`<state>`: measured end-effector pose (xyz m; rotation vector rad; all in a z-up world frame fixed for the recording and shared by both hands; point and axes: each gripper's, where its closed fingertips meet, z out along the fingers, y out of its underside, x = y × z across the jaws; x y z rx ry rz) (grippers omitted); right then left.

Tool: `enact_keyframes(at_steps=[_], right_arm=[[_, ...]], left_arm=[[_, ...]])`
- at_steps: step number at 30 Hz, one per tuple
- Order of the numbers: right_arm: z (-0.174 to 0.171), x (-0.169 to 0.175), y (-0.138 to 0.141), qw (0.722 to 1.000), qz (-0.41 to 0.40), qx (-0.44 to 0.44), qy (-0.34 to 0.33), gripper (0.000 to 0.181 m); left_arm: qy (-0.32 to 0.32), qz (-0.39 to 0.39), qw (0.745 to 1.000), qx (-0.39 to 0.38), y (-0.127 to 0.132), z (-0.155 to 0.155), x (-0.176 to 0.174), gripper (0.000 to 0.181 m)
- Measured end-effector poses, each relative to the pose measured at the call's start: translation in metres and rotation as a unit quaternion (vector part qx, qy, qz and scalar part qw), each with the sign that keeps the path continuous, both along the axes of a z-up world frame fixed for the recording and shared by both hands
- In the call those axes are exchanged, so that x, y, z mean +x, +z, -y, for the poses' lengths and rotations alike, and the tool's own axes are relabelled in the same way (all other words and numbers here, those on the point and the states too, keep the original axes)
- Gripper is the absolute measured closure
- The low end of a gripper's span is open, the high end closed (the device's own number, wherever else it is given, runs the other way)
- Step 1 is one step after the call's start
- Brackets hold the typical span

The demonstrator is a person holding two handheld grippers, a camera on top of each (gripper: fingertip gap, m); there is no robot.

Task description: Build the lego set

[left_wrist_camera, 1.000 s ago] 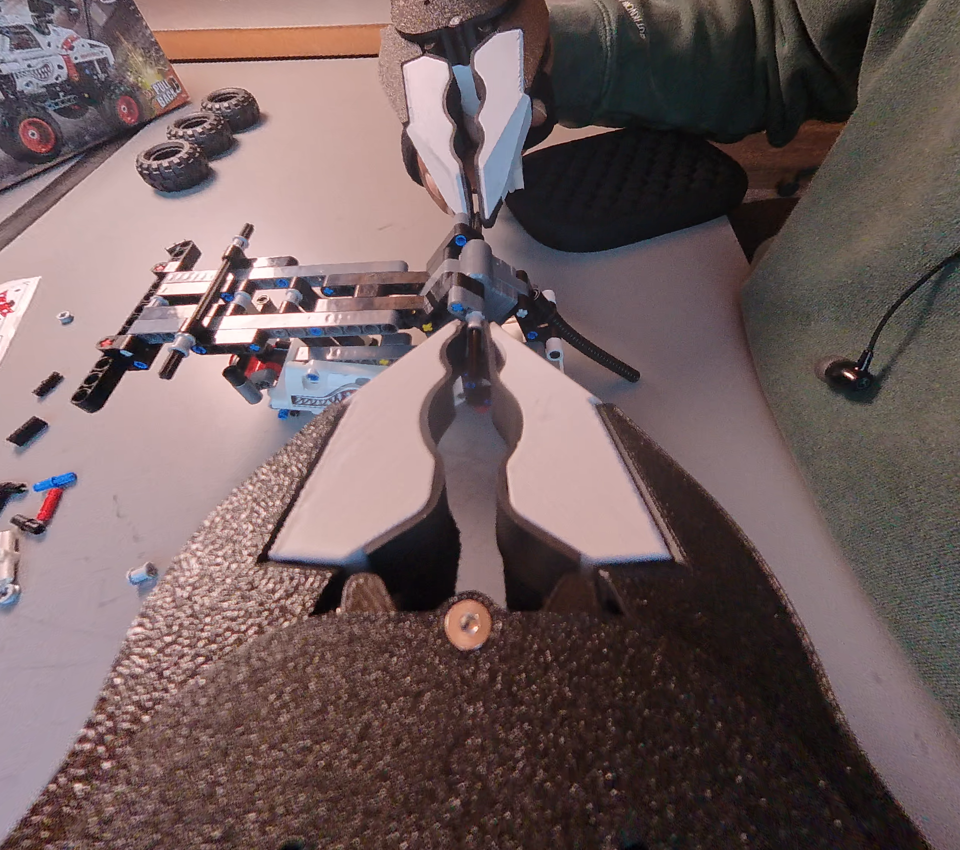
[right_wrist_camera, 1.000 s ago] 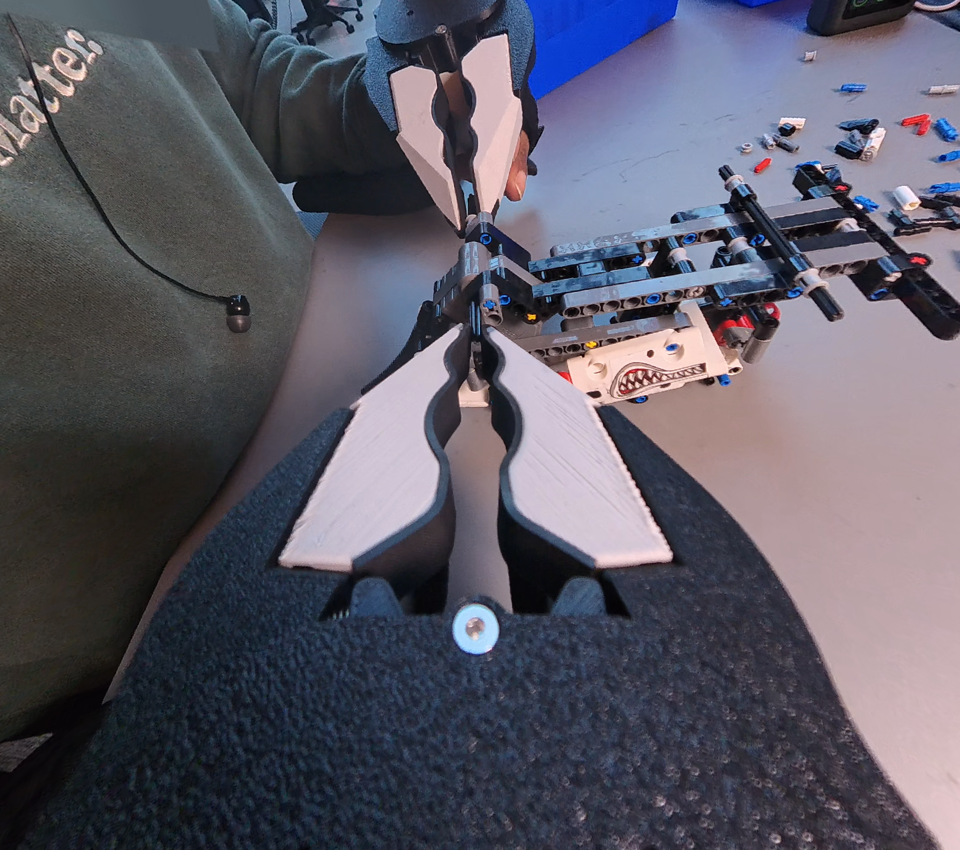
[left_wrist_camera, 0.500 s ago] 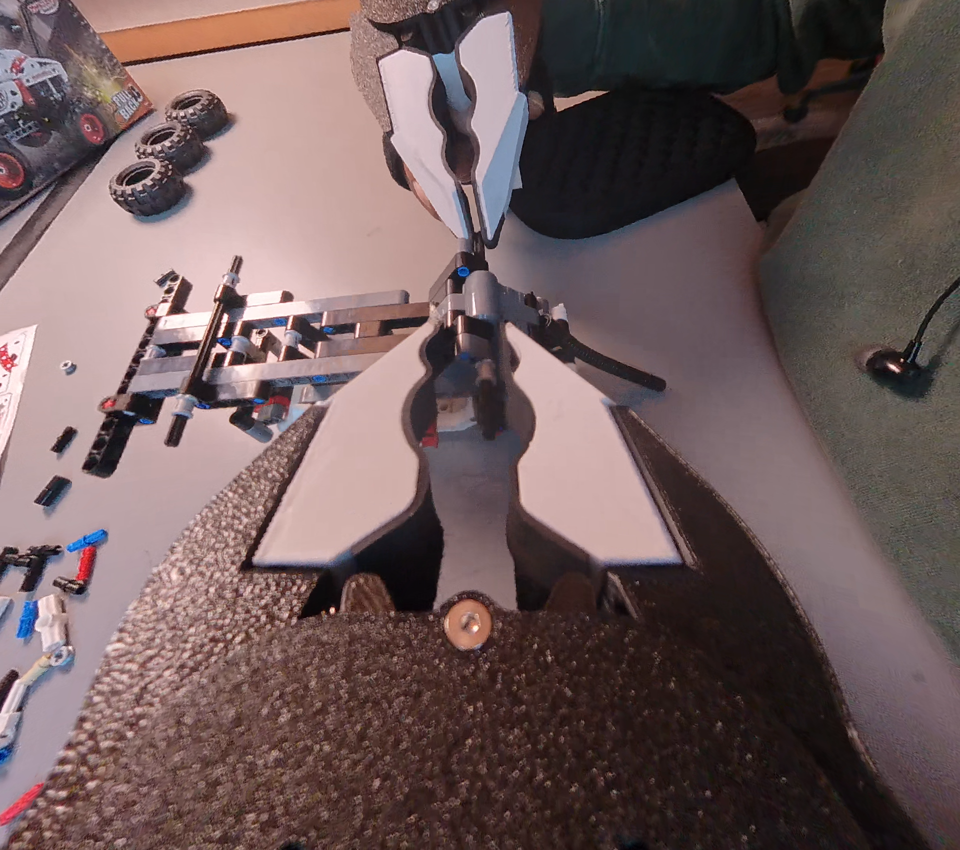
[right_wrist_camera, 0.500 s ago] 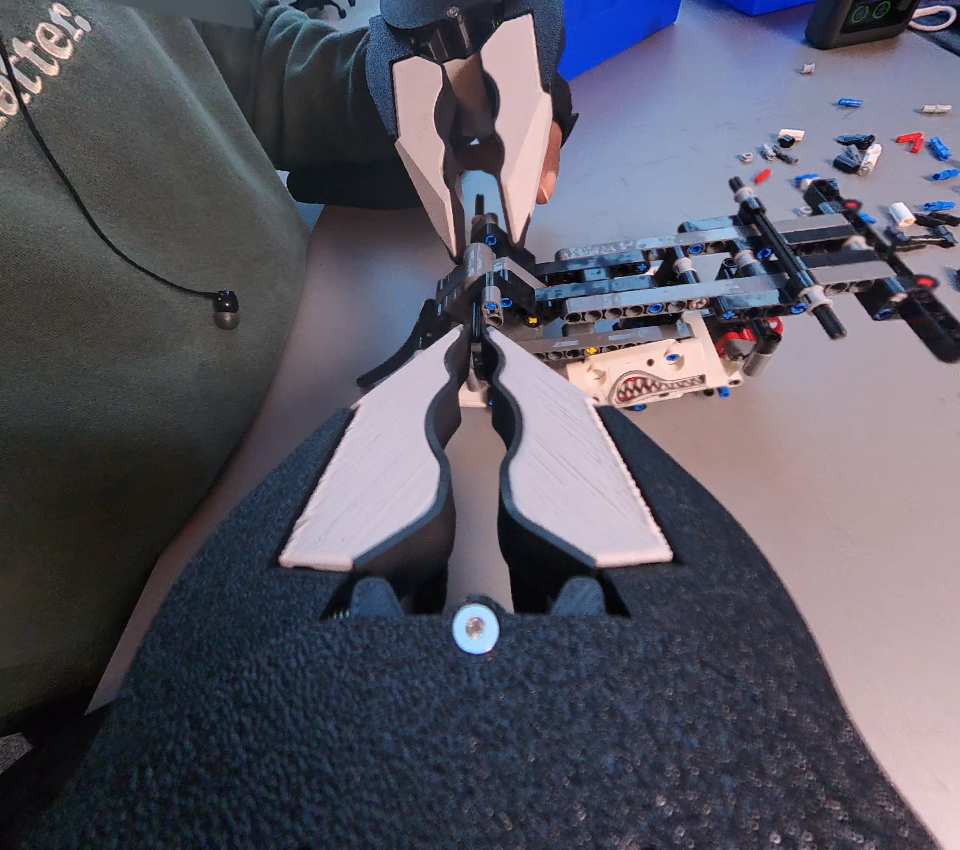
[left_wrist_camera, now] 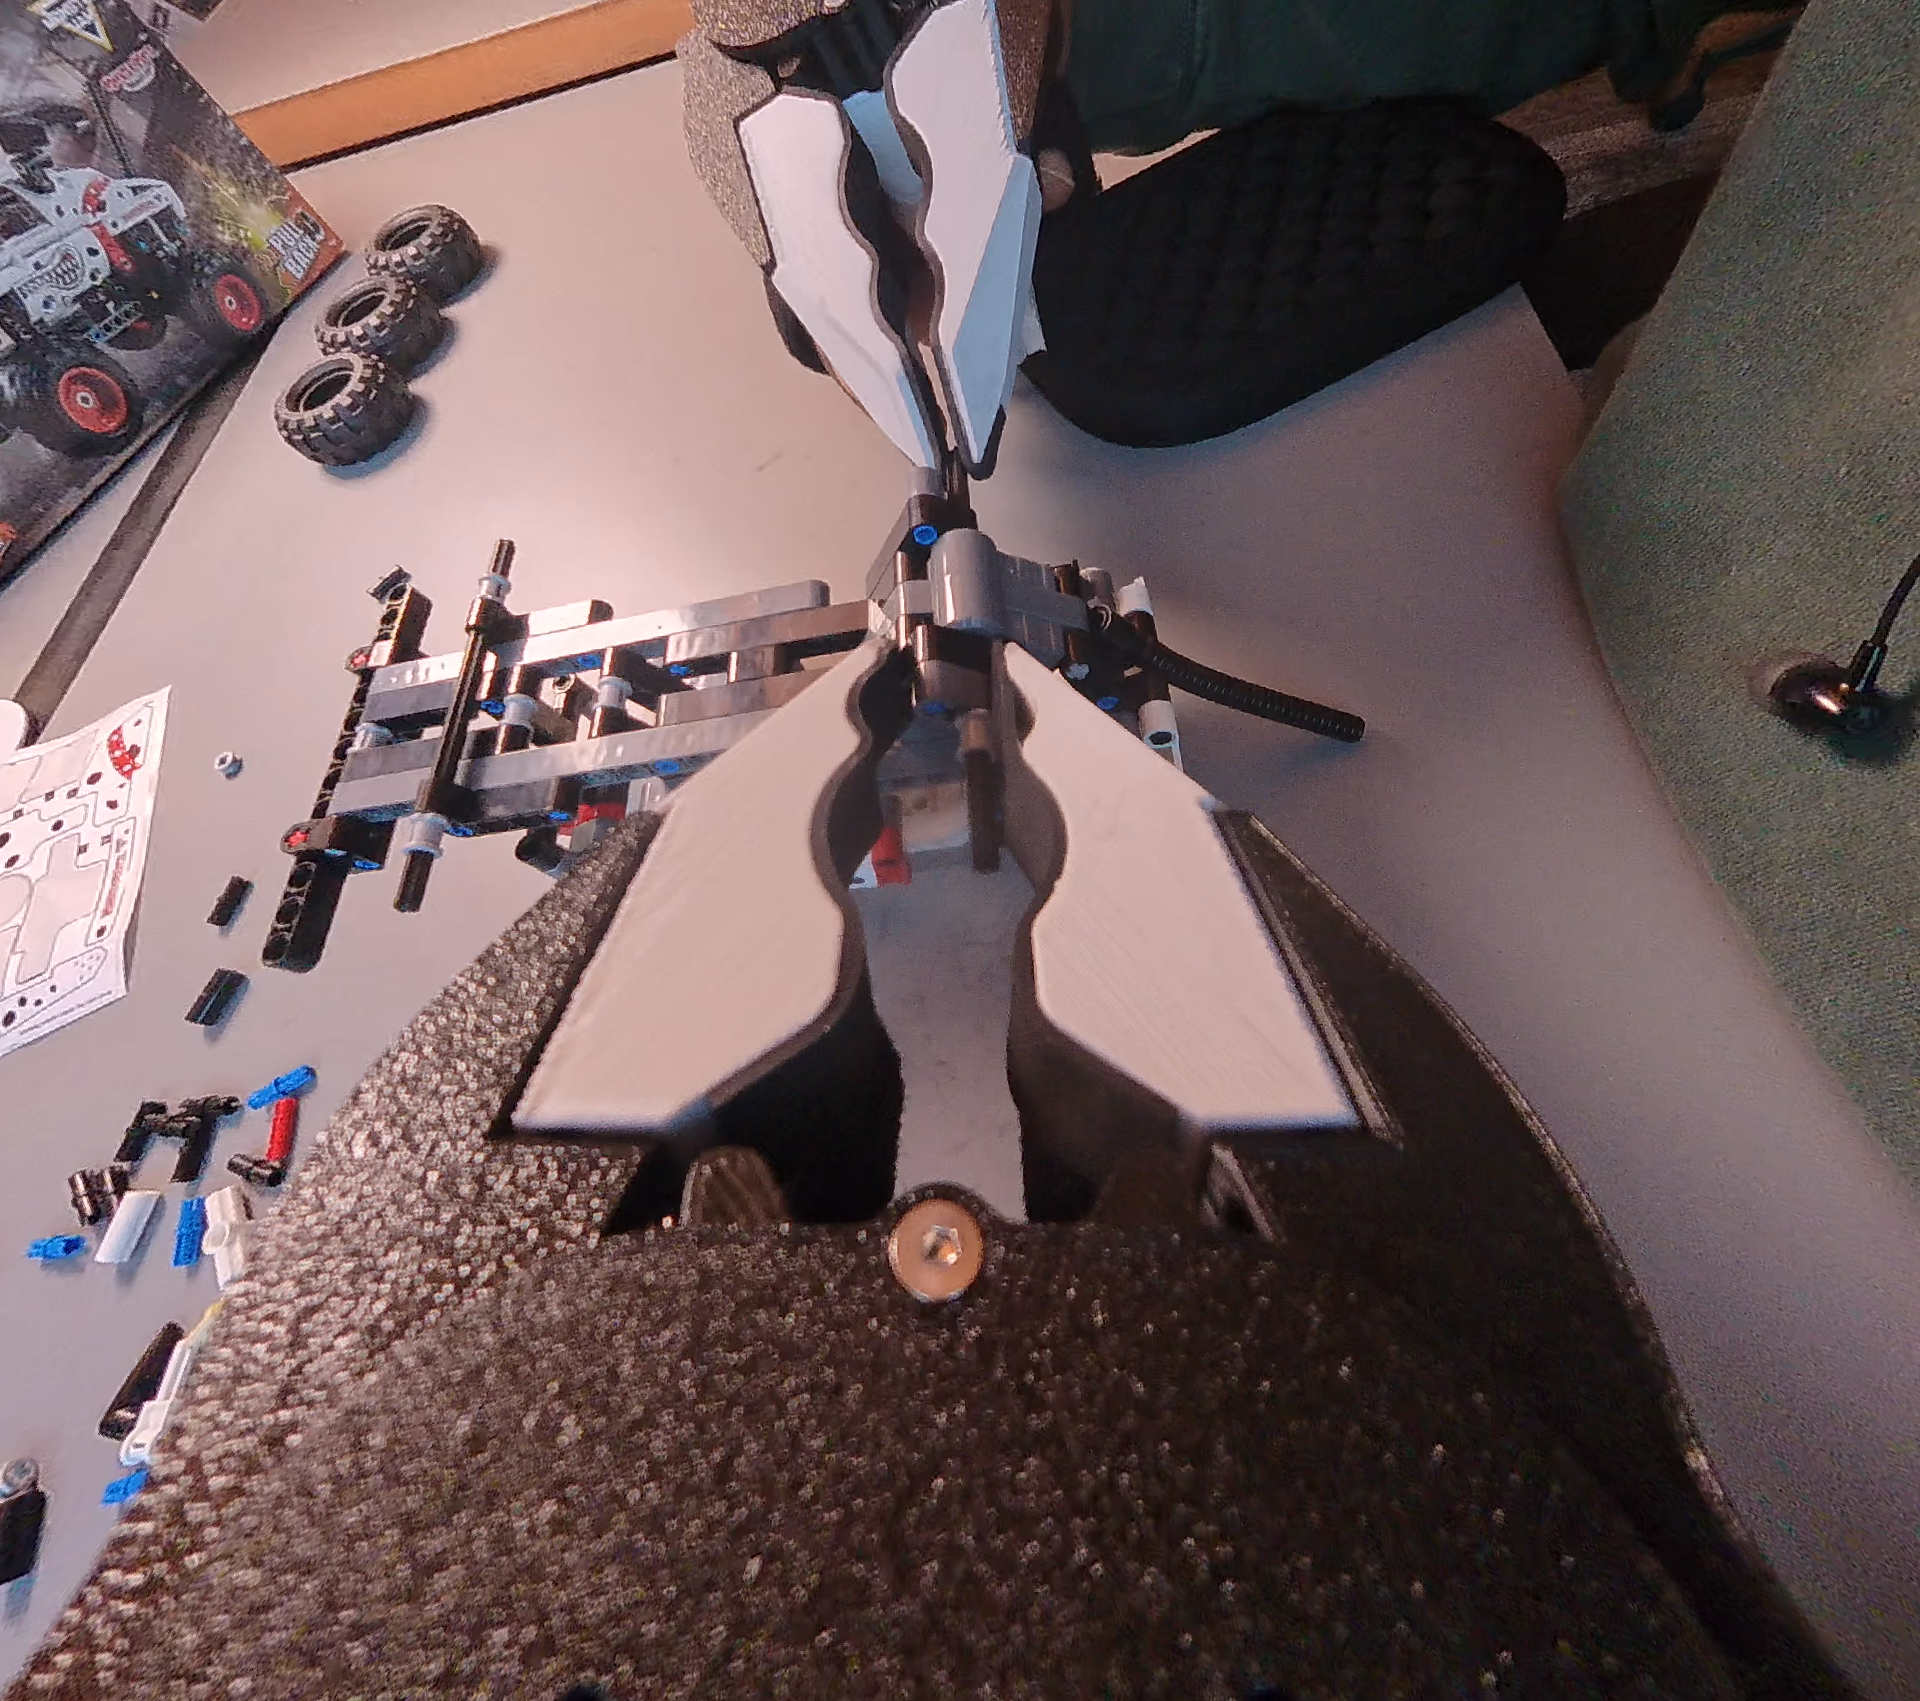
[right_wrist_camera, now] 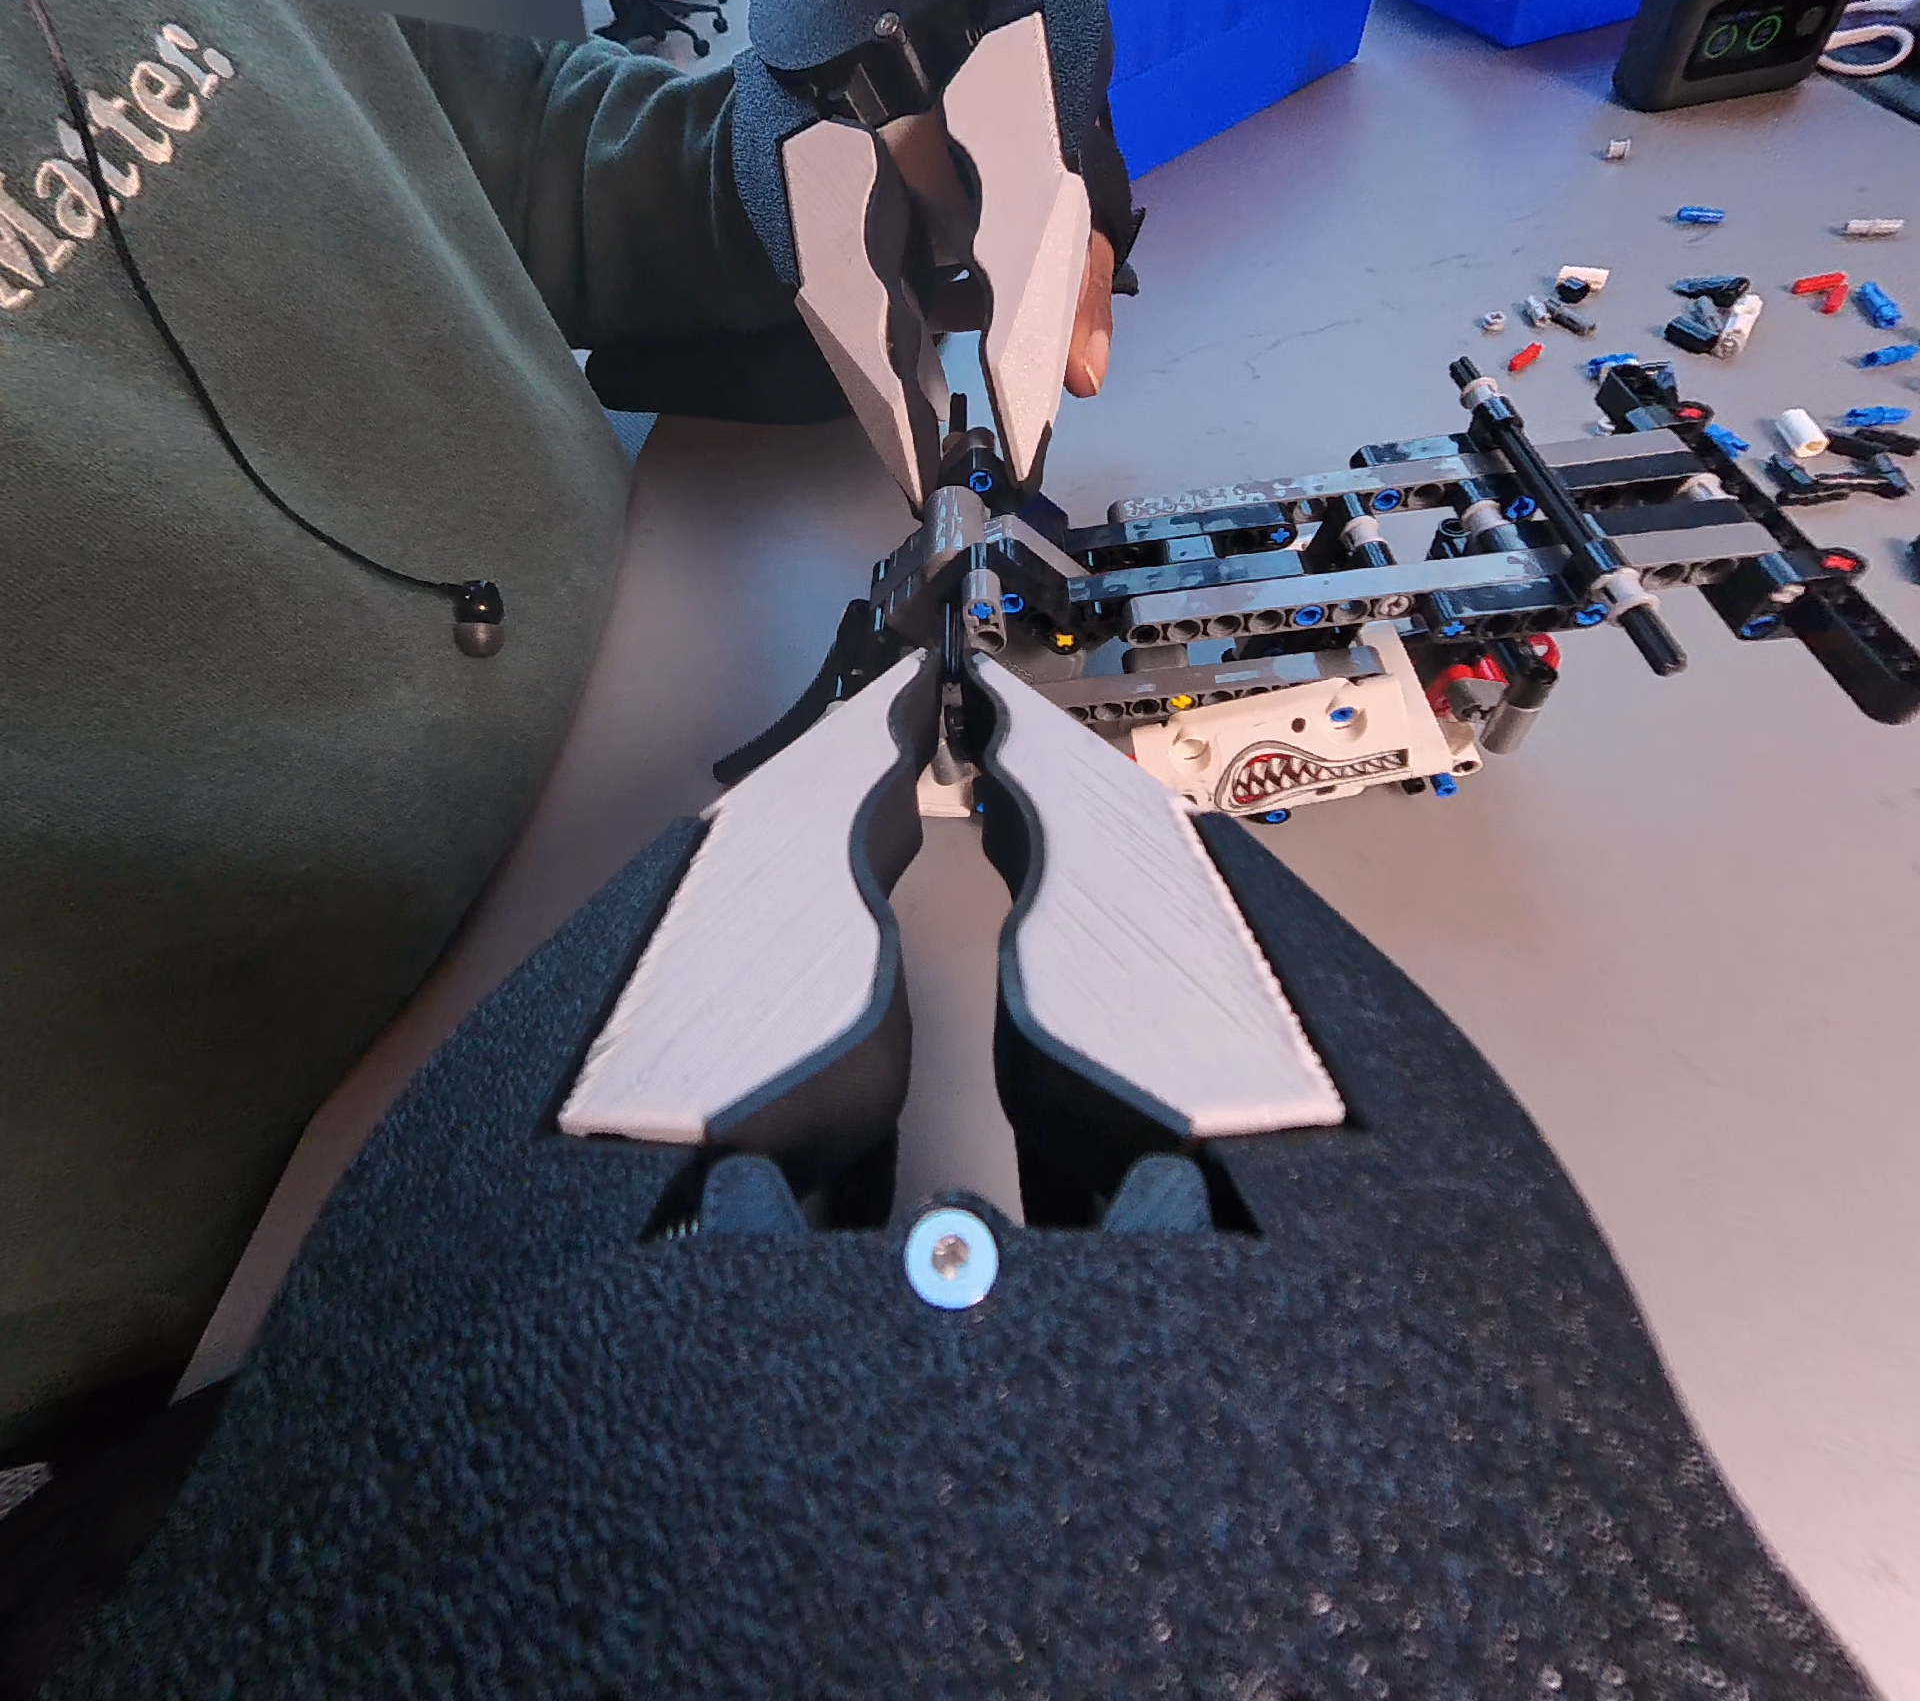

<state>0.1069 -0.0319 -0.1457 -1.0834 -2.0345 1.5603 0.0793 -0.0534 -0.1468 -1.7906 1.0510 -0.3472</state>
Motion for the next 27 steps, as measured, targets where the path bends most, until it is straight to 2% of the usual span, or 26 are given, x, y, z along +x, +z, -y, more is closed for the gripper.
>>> enact_keyframes(at_steps=[27], right_arm=[[-0.012,0.015,-0.001,1.000,-0.012,0.020,-0.004,0.180]], left_arm=[[0.006,-0.013,1.000,0.016,0.001,-0.007,0.009,0.165]])
